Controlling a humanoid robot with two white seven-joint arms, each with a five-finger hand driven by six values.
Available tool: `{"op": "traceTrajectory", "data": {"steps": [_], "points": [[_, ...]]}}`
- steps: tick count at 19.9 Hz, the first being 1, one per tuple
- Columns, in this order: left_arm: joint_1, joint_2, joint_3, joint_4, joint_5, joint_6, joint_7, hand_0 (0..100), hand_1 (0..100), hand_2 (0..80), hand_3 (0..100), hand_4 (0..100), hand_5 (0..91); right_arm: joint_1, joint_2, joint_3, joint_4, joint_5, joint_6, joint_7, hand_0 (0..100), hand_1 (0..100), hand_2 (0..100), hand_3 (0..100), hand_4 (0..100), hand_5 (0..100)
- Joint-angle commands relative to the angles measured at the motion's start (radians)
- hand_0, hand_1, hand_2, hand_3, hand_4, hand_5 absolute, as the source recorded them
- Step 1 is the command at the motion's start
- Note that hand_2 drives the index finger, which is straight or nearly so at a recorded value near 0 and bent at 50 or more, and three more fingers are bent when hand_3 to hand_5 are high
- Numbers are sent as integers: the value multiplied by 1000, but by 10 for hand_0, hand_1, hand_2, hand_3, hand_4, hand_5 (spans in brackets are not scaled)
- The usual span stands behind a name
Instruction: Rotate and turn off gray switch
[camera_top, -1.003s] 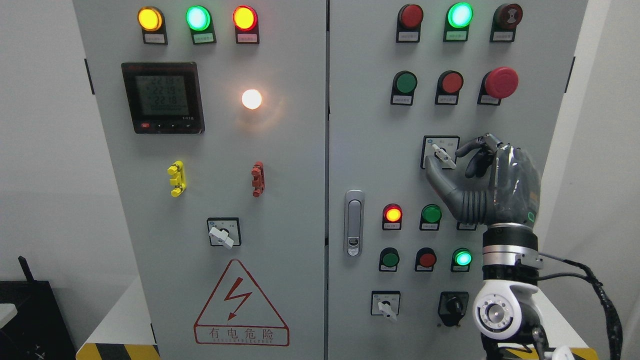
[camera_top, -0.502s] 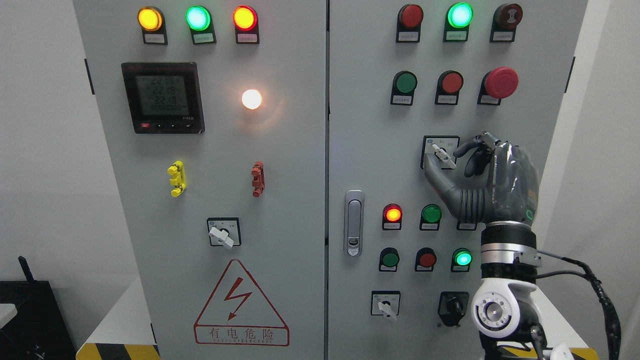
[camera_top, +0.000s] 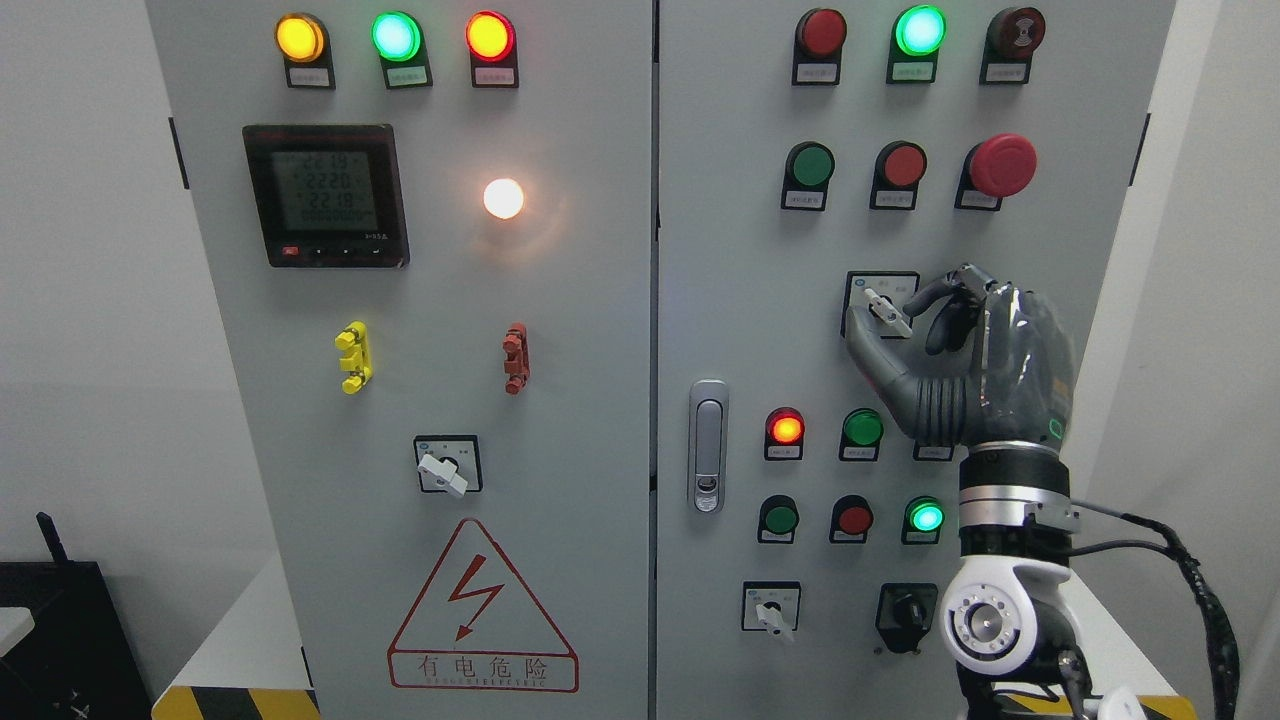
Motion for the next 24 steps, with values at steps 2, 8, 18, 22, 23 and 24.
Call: {"op": "traceTrajectory", "data": {"steps": [2,8,18,22,23,24], "points": [[-9,0,8,-26,20,0,0,120,389,0,0,0,0,-1,8,2,0,2,2,3,129,495,628,918,902,1000],[-9,0,8,-26,20,0,0,120,389,0,0,0,0,-2,8,2,0,2,2,3,153,493,635,929,905,1000],[-9,0,8,-26,20,0,0,120,389,0,0,0,0,-2,6,2,0,2,2,4,204,497,643,936,909,1000],[-9,0,8,-26,18,0,0,120,389,0,0,0,0,-4,5,2,0,2,2,4,232,506,645,938,911,1000],[-9,0,8,-26,20,0,0,120,389,0,0,0,0,-4,5,2,0,2,2,4,239,507,645,938,911,1000],[-9,-1,8,-26,20,0,0,120,389,0,0,0,0,-5,5,2,0,2,2,4,247,509,645,939,911,1000]]}}
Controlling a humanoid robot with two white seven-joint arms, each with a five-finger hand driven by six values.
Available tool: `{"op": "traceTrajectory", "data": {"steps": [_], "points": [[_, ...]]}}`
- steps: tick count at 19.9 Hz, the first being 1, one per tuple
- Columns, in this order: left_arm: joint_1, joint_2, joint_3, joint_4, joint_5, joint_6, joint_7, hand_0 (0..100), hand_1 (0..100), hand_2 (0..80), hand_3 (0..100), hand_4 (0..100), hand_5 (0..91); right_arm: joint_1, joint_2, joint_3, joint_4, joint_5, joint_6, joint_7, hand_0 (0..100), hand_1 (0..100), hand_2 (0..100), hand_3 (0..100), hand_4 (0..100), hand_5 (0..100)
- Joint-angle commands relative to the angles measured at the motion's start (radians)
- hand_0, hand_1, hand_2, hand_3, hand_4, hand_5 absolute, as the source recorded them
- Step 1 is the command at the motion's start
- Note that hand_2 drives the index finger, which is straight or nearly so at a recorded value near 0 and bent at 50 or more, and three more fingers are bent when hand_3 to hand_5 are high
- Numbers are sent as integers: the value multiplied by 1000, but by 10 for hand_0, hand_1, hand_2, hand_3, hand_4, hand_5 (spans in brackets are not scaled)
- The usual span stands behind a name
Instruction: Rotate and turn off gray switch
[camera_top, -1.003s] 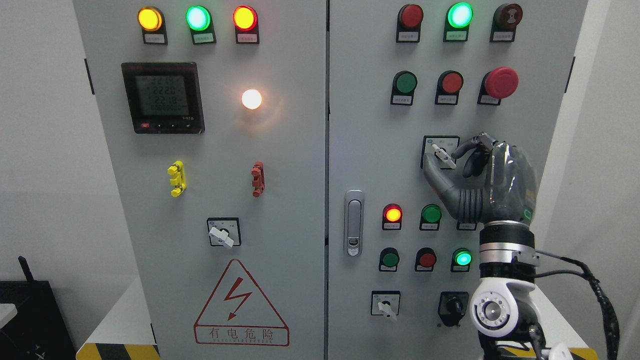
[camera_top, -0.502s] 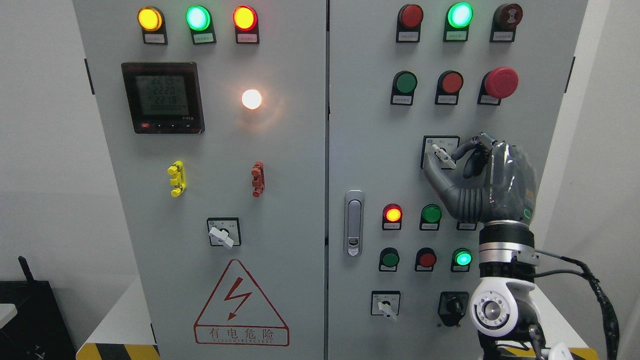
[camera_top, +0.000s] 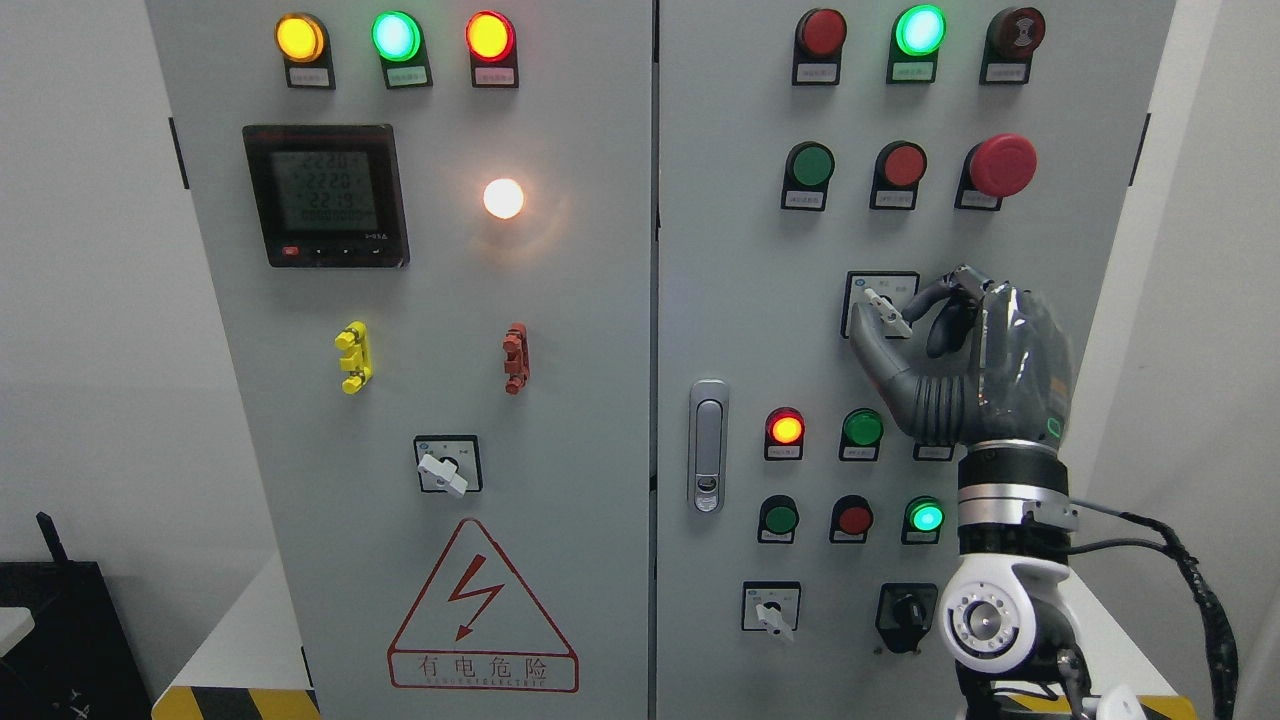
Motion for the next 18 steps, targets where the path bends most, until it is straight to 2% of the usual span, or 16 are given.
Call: {"op": "traceTrajectory", "data": {"steps": [1,18], "points": [[-9,0,8,-26,20,-1,0,120,389,0,0,0,0,-4,5,0,0,0,-1,2,249,509,645,939,912,1000],[-9,0,8,-26,20,-1,0,120,389,0,0,0,0,-4,6,2,0,0,-1,5,284,520,676,963,918,1000]]}}
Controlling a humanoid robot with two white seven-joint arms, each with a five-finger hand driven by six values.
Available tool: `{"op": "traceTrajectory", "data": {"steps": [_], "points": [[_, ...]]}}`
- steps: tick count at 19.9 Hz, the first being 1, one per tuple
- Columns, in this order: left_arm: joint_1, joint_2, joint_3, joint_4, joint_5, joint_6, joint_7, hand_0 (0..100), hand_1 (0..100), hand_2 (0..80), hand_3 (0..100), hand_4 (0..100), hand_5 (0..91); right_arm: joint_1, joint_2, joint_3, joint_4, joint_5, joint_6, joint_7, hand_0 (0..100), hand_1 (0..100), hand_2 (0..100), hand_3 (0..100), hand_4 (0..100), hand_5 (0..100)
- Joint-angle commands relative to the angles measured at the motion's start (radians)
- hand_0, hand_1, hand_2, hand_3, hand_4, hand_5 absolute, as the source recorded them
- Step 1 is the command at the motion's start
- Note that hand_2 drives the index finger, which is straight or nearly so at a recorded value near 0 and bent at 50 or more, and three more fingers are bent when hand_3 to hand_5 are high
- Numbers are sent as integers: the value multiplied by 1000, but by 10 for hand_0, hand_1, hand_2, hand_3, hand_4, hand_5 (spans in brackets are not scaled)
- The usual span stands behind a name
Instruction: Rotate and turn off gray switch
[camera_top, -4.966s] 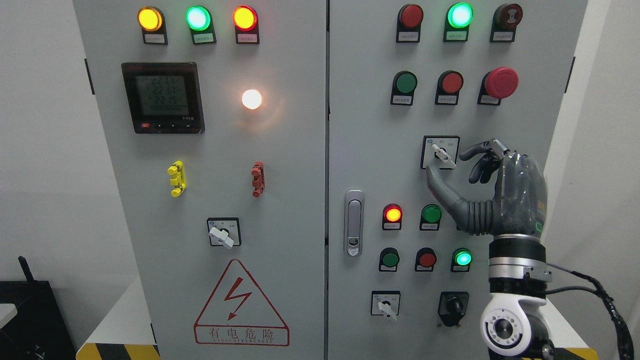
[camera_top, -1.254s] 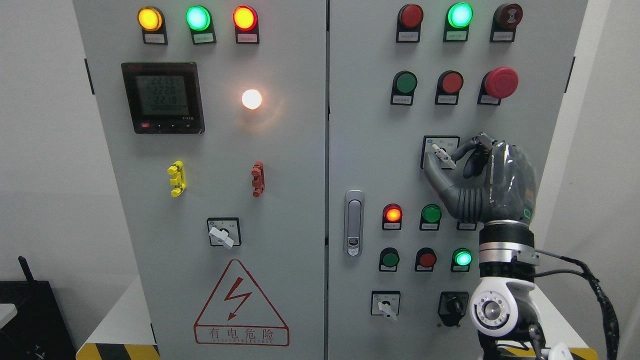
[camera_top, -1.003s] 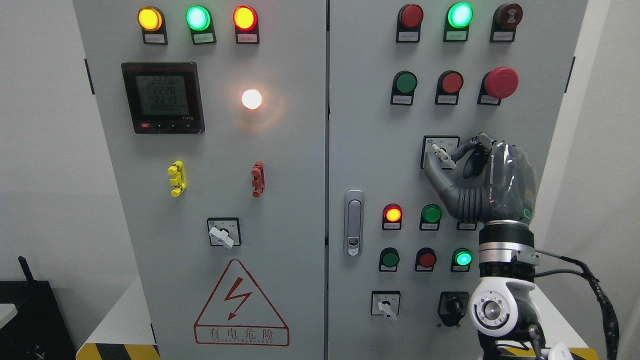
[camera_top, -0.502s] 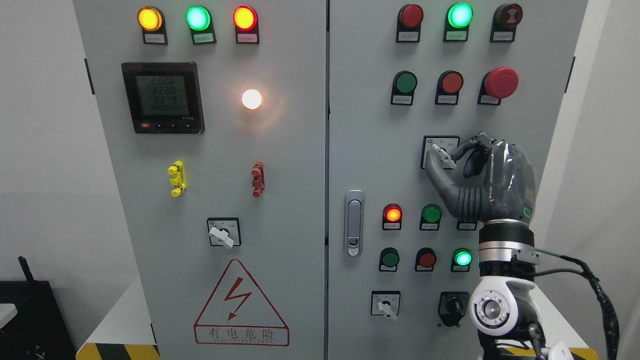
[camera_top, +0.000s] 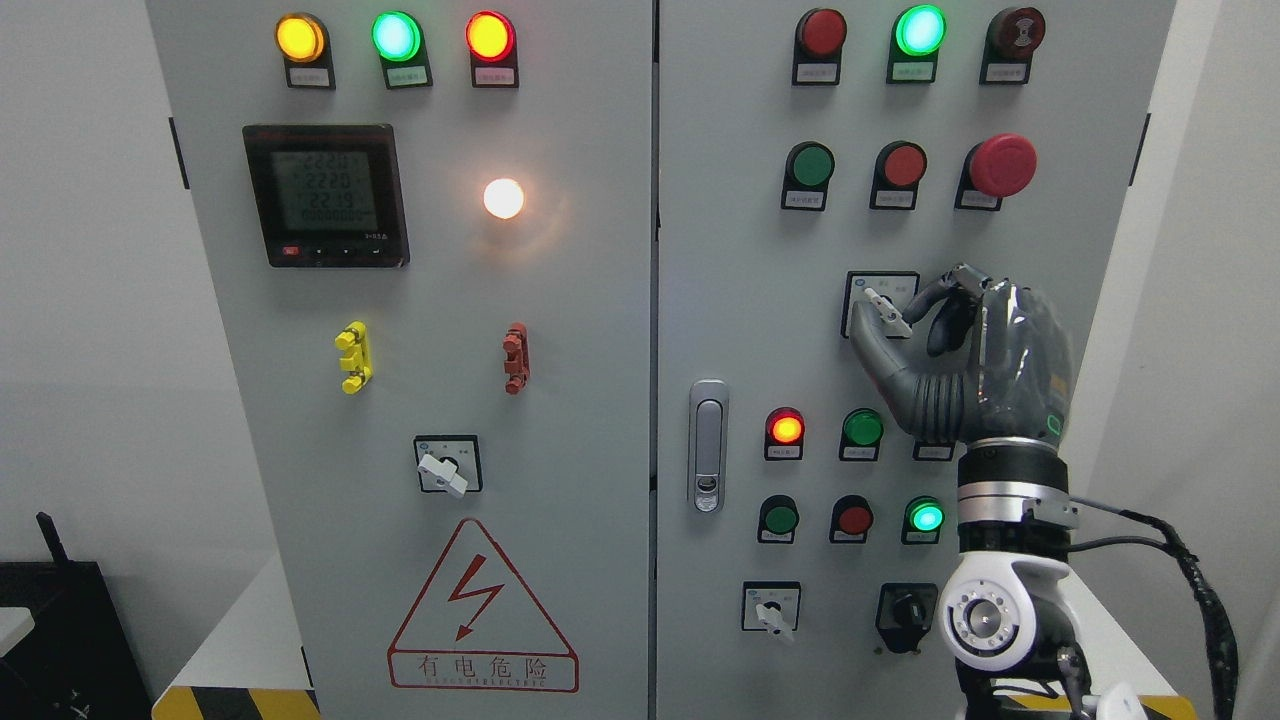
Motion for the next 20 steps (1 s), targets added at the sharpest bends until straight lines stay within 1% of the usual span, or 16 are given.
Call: {"op": "traceTrajectory", "data": {"steps": [1,14,20], "points": [[-9,0,8,-26,20,0,0,120,389,0,0,0,0,0,6,-1,0,0,-1,2,287,520,676,964,918,1000],[-9,0,8,-26,18,0,0,120,389,0,0,0,0,0,8,9,0,-2,-1,5,347,518,699,973,919,1000],[-9,0,8,-26,20,0,0,120,389,0,0,0,0,0,9,9,0,-2,-1,5,356,522,708,975,919,1000]]}}
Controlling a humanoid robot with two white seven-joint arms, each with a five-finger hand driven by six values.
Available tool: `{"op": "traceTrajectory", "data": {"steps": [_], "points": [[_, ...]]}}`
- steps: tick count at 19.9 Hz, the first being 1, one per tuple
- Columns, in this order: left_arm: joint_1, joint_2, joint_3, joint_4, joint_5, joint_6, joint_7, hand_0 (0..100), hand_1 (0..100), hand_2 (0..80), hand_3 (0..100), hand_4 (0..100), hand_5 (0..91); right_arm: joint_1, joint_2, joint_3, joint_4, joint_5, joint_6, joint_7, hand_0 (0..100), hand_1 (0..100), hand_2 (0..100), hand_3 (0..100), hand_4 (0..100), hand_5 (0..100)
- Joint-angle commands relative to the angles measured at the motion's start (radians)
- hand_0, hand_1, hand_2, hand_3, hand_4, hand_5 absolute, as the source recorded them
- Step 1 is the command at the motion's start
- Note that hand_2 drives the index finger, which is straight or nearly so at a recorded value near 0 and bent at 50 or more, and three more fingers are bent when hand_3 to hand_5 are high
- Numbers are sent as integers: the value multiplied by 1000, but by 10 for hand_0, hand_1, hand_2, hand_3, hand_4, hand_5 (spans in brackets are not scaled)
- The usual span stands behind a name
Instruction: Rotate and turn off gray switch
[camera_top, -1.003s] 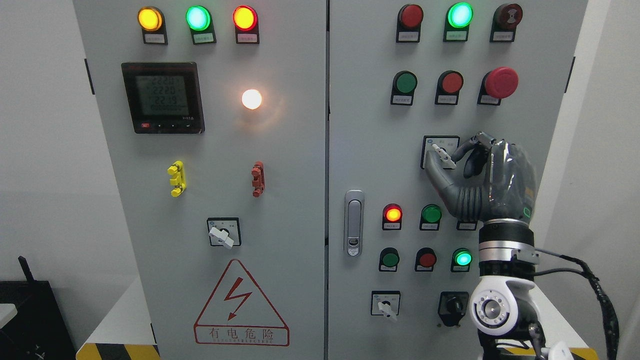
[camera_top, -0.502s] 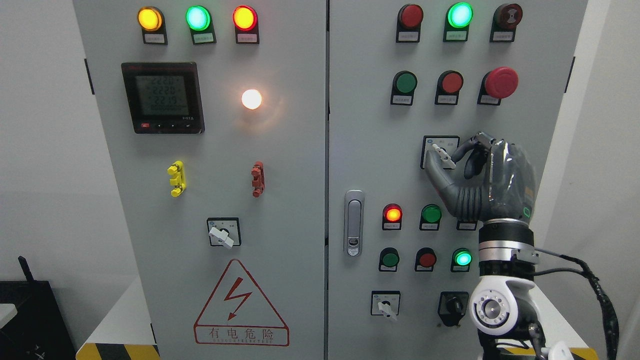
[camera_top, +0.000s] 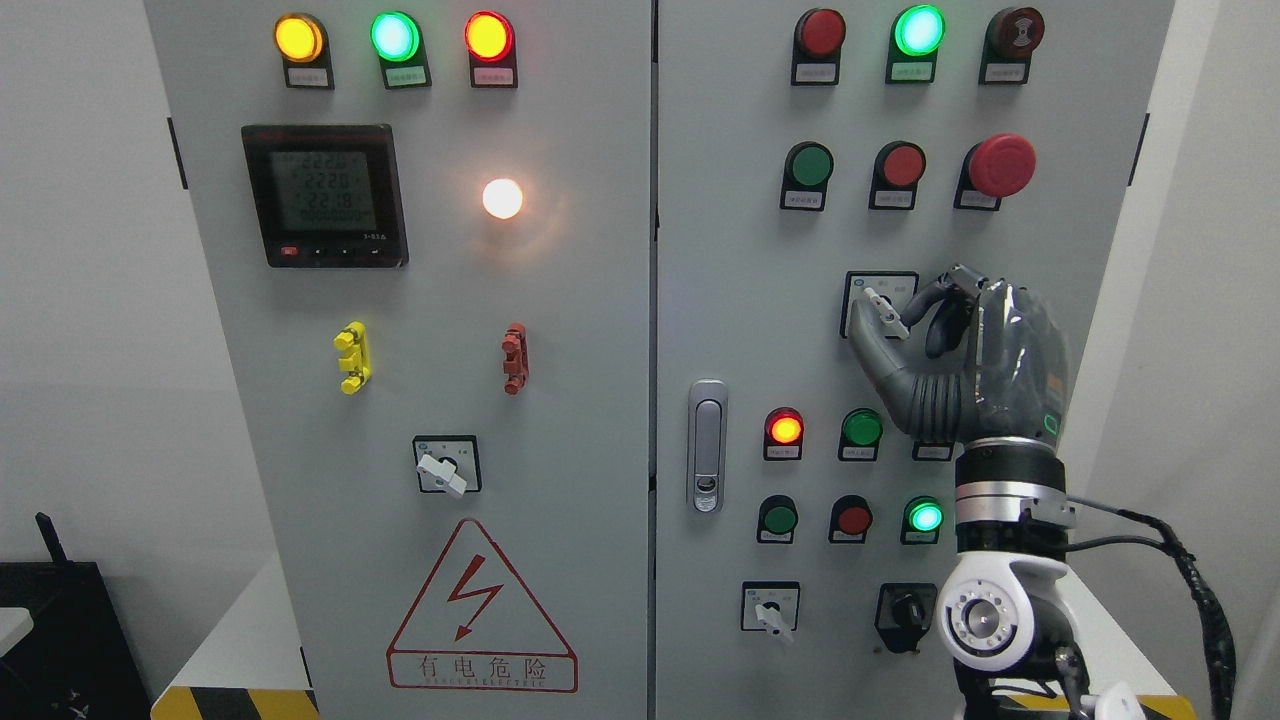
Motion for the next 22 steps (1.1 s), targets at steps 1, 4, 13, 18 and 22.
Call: {"op": "traceTrajectory", "data": {"steps": [1,4,13,18,22], "points": [[-9,0,8,-26,18,0,0,120,389,0,0,0,0,0,9,4,0,0,-1,1,358,524,712,975,919,1000],[-9,0,8,-26,20,0,0,120,389,0,0,0,0,-1,9,4,0,0,-1,1,376,521,716,976,920,1000],[-9,0,8,-26,18,0,0,120,389,0,0,0,0,-1,11,5,0,-2,-2,1,417,521,728,987,924,1000],[-9,0,8,-26,20,0,0,120,389,0,0,0,0,-1,11,5,0,-3,-4,2,430,525,738,991,926,1000],[-9,0,9,-26,20,0,0,120,389,0,0,0,0,-1,11,5,0,-3,-4,2,440,531,741,998,928,1000]]}}
